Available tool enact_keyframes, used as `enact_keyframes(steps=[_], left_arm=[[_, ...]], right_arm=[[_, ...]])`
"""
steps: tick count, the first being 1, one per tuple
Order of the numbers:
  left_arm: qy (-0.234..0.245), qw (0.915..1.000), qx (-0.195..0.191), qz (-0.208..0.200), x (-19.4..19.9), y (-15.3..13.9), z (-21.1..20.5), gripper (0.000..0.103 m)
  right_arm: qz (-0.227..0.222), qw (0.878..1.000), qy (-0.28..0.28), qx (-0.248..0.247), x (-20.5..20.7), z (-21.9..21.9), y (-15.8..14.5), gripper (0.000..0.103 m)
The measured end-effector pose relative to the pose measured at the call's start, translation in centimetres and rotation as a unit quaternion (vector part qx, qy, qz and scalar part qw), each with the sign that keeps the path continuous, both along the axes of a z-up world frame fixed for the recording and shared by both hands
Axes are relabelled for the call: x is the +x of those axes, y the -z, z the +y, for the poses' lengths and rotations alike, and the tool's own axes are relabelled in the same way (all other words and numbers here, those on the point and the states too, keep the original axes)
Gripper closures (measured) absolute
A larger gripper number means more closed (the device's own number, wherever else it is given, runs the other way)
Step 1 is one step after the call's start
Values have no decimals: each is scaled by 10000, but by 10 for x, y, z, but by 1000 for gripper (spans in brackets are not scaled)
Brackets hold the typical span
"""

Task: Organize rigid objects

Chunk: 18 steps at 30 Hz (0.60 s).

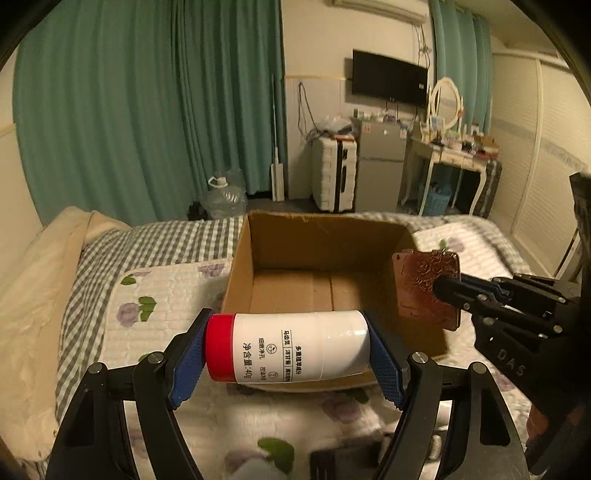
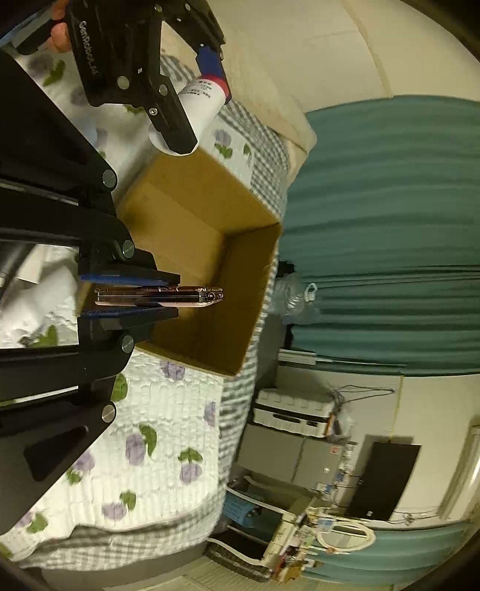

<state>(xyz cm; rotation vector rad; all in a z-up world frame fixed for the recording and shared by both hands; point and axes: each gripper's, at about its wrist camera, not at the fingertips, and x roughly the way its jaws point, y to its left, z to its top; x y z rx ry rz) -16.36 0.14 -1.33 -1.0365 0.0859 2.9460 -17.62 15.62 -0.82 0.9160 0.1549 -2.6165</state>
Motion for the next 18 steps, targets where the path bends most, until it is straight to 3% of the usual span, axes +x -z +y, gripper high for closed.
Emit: enact_keyframes(steps=[6,13,16,17,18], left_arm=[[164,9998,-22,-123,-18,25,8,24],[176,9996,-39,-216,-28,41,13,24],[122,9994,34,-327,-37,44,13,23],[101,9992,58,-373,-41,45,14,23],[71,9993,62,-355,-42,45,15,23]], right_arm=[[-379,9991,25,-213,-31,9,45,94],[-483,9982,67,-344,-38,20,59,93],[-441,9966,146,-687,-37,38,52,80],[-435,9961,194,-747,-37,42,48,61],[-366,9964,280,-713,-35,44,44,51]])
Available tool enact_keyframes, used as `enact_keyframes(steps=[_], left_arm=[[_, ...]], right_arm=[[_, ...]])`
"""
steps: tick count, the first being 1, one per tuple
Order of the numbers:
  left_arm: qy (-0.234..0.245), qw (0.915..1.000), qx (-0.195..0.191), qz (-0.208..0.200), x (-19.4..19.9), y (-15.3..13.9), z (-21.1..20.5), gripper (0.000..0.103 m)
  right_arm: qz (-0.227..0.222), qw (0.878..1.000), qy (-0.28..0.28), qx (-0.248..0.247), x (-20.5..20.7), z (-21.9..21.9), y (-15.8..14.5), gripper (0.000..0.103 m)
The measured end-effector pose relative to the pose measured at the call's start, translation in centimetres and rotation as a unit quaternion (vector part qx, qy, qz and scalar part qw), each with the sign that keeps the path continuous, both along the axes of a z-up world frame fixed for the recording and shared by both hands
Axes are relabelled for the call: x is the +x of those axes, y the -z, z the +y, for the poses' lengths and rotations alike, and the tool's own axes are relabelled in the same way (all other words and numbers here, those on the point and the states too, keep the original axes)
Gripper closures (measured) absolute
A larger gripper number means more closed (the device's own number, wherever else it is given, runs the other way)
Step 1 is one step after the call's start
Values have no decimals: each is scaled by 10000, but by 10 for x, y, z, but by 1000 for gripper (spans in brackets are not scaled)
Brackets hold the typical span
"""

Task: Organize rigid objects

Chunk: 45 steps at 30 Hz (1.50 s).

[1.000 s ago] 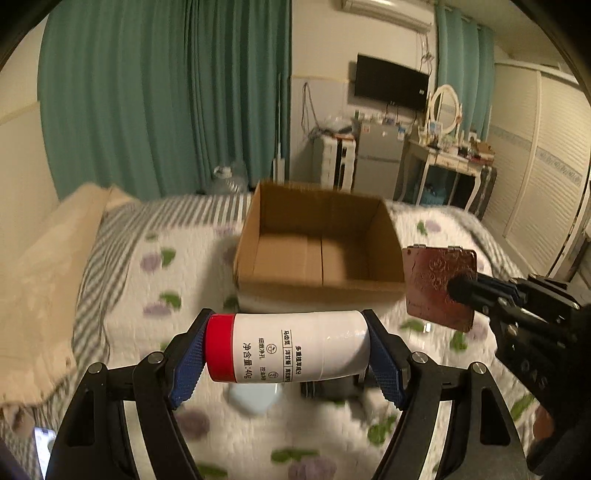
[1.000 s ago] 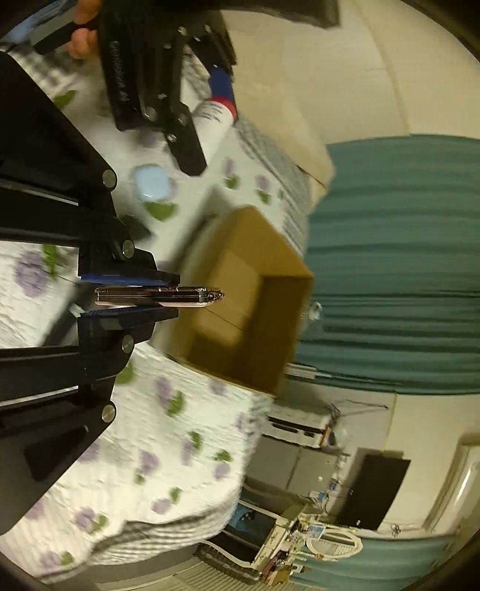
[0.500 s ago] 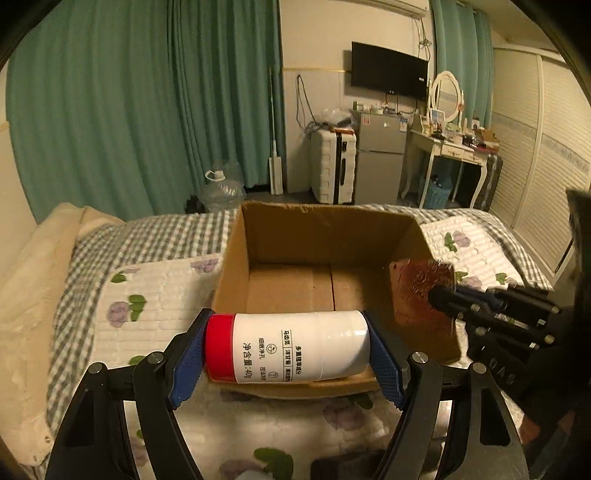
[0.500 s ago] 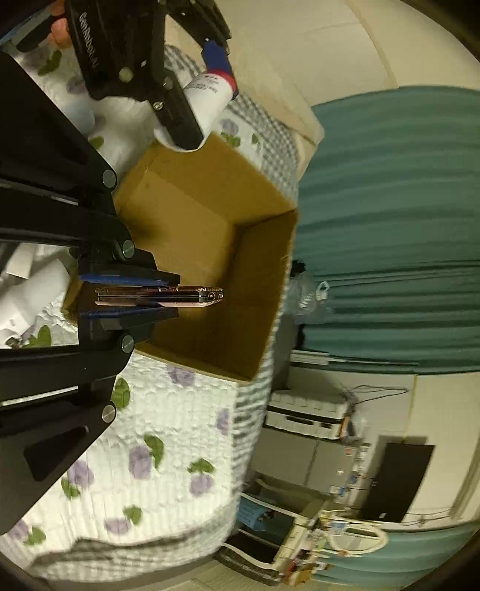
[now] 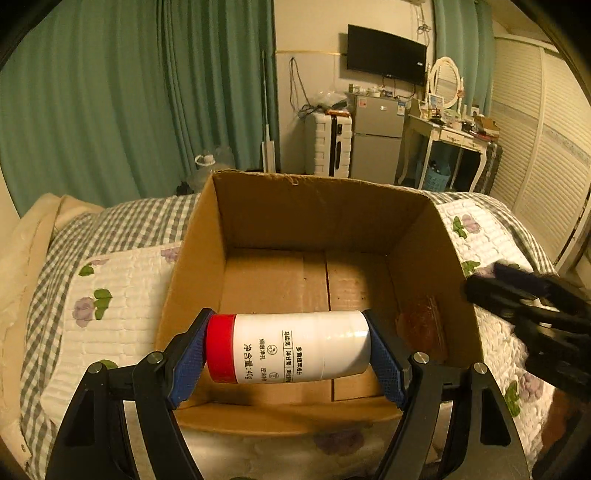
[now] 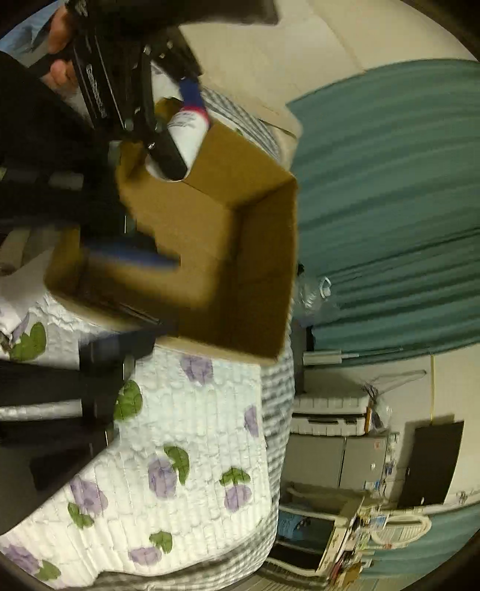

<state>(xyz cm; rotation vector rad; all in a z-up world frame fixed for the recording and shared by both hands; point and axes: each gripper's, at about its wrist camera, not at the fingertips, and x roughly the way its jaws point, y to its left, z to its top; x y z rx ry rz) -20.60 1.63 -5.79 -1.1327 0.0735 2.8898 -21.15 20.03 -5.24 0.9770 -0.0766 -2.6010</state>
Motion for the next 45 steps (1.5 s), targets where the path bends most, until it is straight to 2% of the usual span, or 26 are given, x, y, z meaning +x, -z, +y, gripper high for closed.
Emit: enact_keyframes(steps=[1,4,7,11,19,24,29,35,40,41,45], left_arm=[[-28,10000,-2,52,0,-1,0,23],[-49,9999,-19,114,-1,-7,2,22],[-64,9999,-39,150,3,-14,1,22],[-59,9998,3,199,18,-26,-1,22],[-33,9997,15,259,83,-51,-10,22],[-132,9995,-42,278,128,-48,-14,22],[-340,9994,65,42,160,-18,-19,22],[-605,9975,101,-345,170,28,-27,22],[-652,9970,110,-392,169,36,-27,22],[-644,9971,89,-390,170,37,-26,22],[-629,9969,100,-453,168,43,-26,22]], right_arm=[[143,9998,124,92,3,3,-4,41],[314,9992,145,199,7,6,-13,40],[339,9990,195,214,11,7,-16,28],[349,9986,134,362,22,5,-21,28],[576,9969,54,536,72,10,-58,28],[619,9948,-61,812,111,6,-66,28],[436,9890,-237,1391,144,-8,-36,28],[33,9775,-485,2054,168,-32,31,29],[-343,9667,-713,2434,162,-45,77,39],[-399,9646,-702,2511,159,-45,83,44],[-421,9605,-631,2676,148,-48,97,48]])
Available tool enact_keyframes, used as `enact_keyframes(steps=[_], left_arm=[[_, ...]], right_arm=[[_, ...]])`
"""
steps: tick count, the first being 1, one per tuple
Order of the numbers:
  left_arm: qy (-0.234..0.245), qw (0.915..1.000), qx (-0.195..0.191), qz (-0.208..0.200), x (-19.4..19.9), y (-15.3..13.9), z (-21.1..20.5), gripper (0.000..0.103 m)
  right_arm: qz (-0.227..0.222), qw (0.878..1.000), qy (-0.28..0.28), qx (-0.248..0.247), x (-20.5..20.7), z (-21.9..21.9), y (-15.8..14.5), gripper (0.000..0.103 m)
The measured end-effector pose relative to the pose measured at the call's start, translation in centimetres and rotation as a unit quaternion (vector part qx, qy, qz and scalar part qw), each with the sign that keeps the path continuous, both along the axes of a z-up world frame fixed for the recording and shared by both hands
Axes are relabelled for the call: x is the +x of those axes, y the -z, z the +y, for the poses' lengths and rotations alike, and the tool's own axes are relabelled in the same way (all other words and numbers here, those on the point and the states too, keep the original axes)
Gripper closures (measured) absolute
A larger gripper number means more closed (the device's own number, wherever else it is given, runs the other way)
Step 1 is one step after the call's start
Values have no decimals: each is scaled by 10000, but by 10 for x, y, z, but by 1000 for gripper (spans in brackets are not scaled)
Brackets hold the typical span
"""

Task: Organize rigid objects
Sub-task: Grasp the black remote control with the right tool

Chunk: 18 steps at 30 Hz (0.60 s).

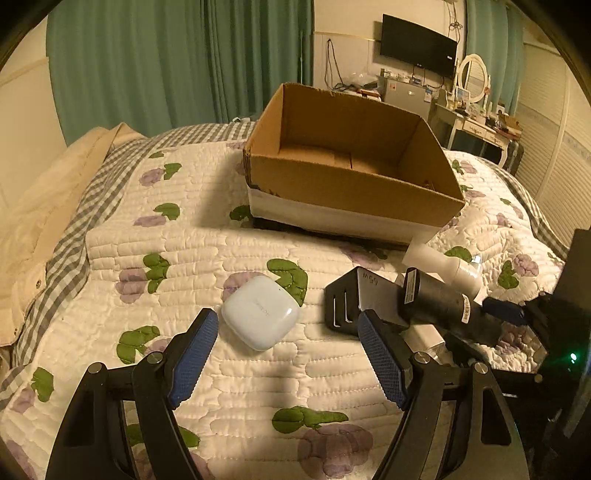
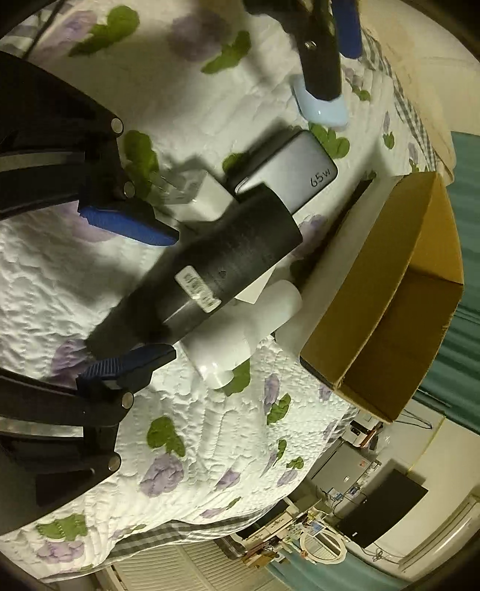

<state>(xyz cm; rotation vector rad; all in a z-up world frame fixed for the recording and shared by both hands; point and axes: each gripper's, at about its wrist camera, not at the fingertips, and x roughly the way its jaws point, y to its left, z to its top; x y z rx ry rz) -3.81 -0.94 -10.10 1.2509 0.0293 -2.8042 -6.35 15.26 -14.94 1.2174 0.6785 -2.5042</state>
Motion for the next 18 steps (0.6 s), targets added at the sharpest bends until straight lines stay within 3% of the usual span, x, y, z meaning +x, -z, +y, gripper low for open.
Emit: enact_keyframes(steps=[6,8,13,18], left_arm=[[94,9999,-51,-22,1,0,5,22],[132,9999,-45,-27,1,-1,8,22],[354,9994,-16,-21,4,-5,24,22],[701,9974,101,-90,8,-1,50,22]], right_arm=[[84,9999,80,-12,-4,1,0,57],[187,9997,99,-134,-1,3,-7,70],[19,9970,130,-769,7,19,-32,86],[-105,9918,176,-1265,22,30,-53,87]])
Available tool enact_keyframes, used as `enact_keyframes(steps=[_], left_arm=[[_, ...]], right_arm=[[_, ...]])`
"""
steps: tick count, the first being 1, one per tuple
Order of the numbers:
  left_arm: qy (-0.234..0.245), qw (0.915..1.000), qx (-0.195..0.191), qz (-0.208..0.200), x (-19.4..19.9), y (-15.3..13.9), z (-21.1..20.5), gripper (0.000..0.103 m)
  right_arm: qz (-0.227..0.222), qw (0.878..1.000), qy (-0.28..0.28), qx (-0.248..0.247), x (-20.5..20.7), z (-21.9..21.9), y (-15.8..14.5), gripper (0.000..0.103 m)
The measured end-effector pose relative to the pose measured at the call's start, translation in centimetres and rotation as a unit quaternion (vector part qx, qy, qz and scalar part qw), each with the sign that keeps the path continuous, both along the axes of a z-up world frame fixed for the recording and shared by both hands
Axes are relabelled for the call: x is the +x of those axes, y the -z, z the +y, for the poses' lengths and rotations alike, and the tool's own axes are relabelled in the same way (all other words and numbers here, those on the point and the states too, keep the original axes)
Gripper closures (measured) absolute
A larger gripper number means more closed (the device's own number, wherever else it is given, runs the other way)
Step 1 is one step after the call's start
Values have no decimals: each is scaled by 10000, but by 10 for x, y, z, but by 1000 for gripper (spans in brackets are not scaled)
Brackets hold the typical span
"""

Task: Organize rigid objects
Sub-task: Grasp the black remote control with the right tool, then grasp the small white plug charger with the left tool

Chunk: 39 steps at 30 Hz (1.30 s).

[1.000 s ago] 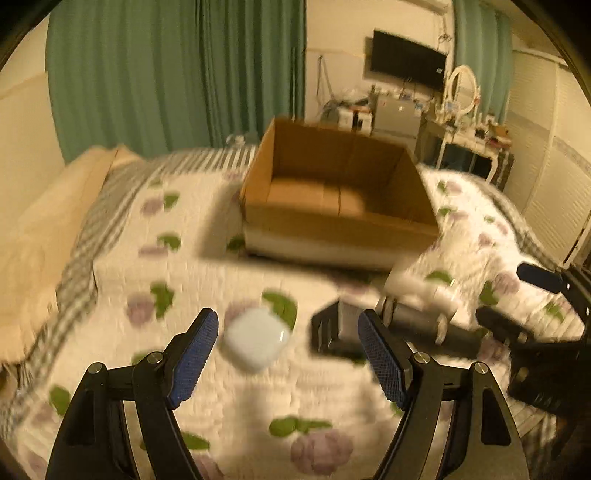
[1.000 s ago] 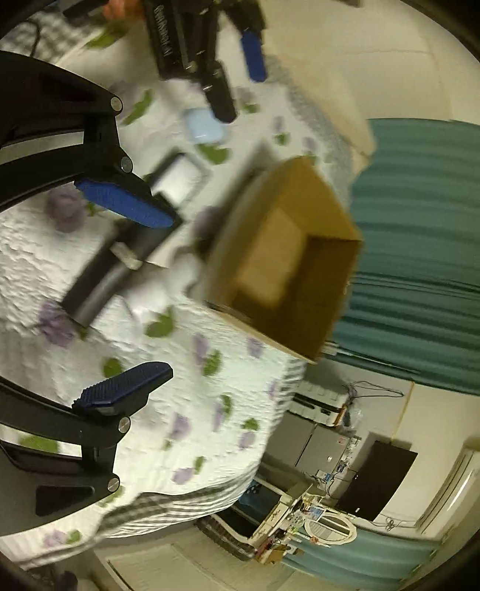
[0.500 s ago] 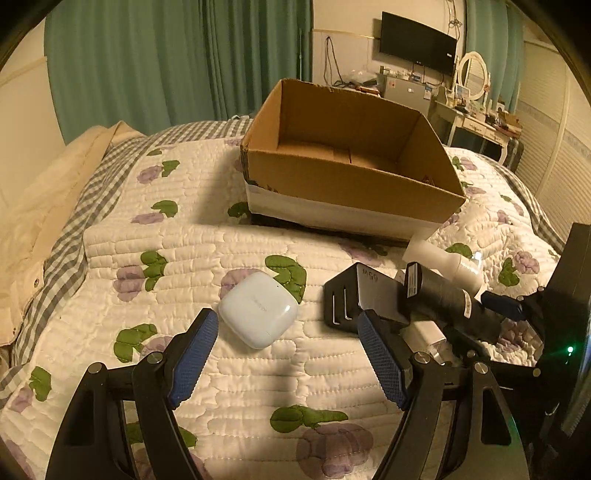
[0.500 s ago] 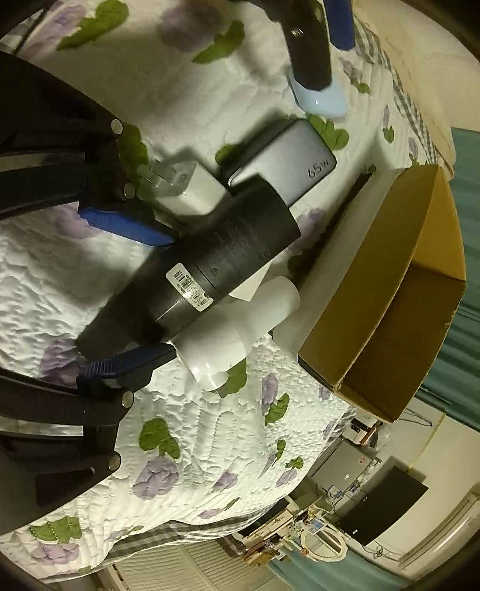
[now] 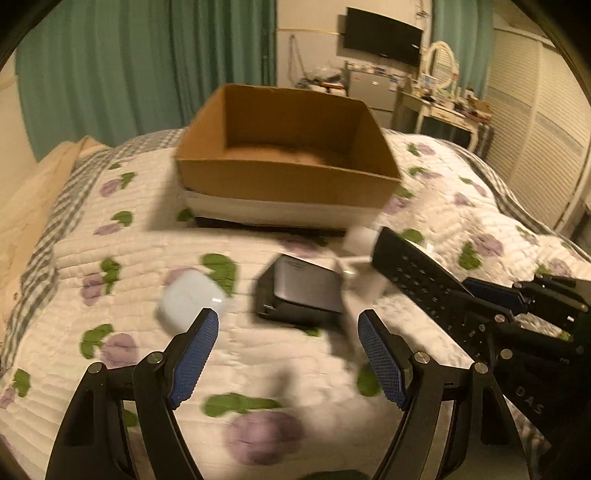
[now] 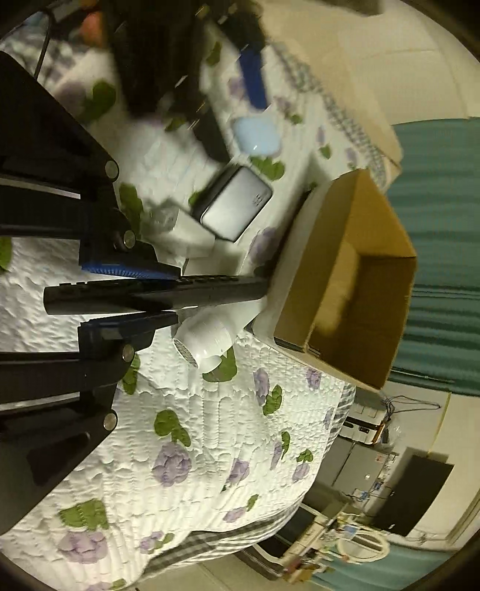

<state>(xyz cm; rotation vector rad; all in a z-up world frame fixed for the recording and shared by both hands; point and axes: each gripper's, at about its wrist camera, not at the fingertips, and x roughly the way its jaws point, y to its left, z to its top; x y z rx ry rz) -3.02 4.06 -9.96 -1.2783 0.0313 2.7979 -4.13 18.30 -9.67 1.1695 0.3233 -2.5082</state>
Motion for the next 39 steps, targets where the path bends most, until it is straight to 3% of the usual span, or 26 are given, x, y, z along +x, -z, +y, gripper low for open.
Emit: enact_keyframes(steps=[12,13,14,15,16,34,39], left_arm=[[472,9972,173,-562,-23,37,40,27],[512,9968,190,-583,-24,39,41,33],[579,9961,212,-639,-27,42,43,55],[606,9954,230,-699,-29,44,44,69],[653,9943,304,-782,-31,48,44,75],[658,9967,355,-330,-1,18,26,81],[642,9967,489,-108,11,-3,21,81]], right_arm=[[-458,9980,302,-298,-7,27,17,87],[-465,9981,294,-289,-8,28,18,87],[-489,9980,288,-287,-9,27,19,87],[-520,9979,285,-275,-10,27,21,87],[-542,9978,279,-258,-11,26,23,87],[-1005,9944,201,-263,-35,15,54,83],[-628,9976,183,-213,-15,15,33,85]])
